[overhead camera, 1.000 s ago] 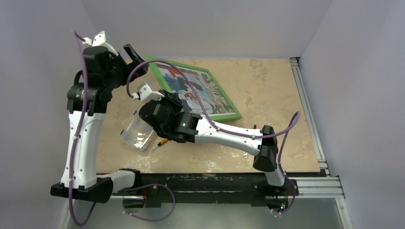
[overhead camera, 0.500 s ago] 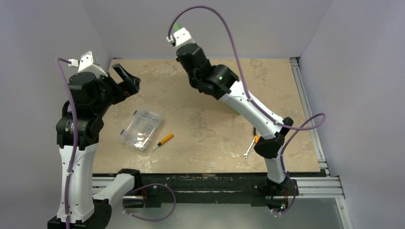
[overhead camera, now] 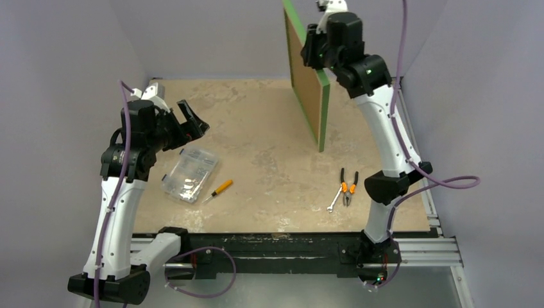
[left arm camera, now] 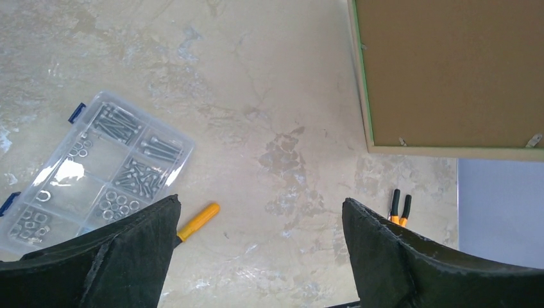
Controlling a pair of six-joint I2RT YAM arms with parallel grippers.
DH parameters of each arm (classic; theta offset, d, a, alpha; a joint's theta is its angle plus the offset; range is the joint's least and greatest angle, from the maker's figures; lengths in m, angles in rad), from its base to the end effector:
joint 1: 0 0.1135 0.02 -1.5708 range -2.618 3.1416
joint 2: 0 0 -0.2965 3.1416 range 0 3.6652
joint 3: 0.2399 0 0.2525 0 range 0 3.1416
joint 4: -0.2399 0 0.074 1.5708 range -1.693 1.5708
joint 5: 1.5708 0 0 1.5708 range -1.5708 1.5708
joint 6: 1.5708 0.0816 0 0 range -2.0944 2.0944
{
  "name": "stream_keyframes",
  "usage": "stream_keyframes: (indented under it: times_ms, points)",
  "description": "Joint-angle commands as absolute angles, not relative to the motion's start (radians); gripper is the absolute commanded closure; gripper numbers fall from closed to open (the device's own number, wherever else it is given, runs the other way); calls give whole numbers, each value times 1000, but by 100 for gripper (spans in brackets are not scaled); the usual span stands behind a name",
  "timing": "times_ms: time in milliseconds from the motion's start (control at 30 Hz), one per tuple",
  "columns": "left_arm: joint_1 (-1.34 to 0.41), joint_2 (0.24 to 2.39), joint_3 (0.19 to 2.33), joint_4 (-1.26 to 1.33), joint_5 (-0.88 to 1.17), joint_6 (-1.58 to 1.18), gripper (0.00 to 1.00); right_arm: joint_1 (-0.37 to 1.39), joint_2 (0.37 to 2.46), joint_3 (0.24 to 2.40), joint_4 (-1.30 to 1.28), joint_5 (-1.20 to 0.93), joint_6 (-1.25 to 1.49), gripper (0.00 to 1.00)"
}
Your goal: Take the photo out of the frame
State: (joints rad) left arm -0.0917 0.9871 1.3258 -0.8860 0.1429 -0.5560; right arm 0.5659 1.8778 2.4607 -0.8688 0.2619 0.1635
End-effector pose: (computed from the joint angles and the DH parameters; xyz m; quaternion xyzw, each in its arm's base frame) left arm 0.1983 -0.0299 0.4185 -0.1661 0.8544 -0.2144 0.4433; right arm 0.3726 0.2116 0.5381 -0.0820 0.7934 0.1142 0.5922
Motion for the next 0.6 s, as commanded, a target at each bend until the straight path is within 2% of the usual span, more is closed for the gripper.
stream_keyframes:
  times_ms: [0, 233, 567]
  points:
    - [-88, 974, 1305, -832, 186, -559, 7, 408, 1912, 2494, -747, -8, 420, 100]
    - [-89, 974, 1269, -807, 235, -576, 8, 243, 1906, 2415, -756, -38, 450, 100]
    - [-93, 964, 1146, -739, 341, -617, 8, 28, 1809, 2072, -637, -158, 411, 100]
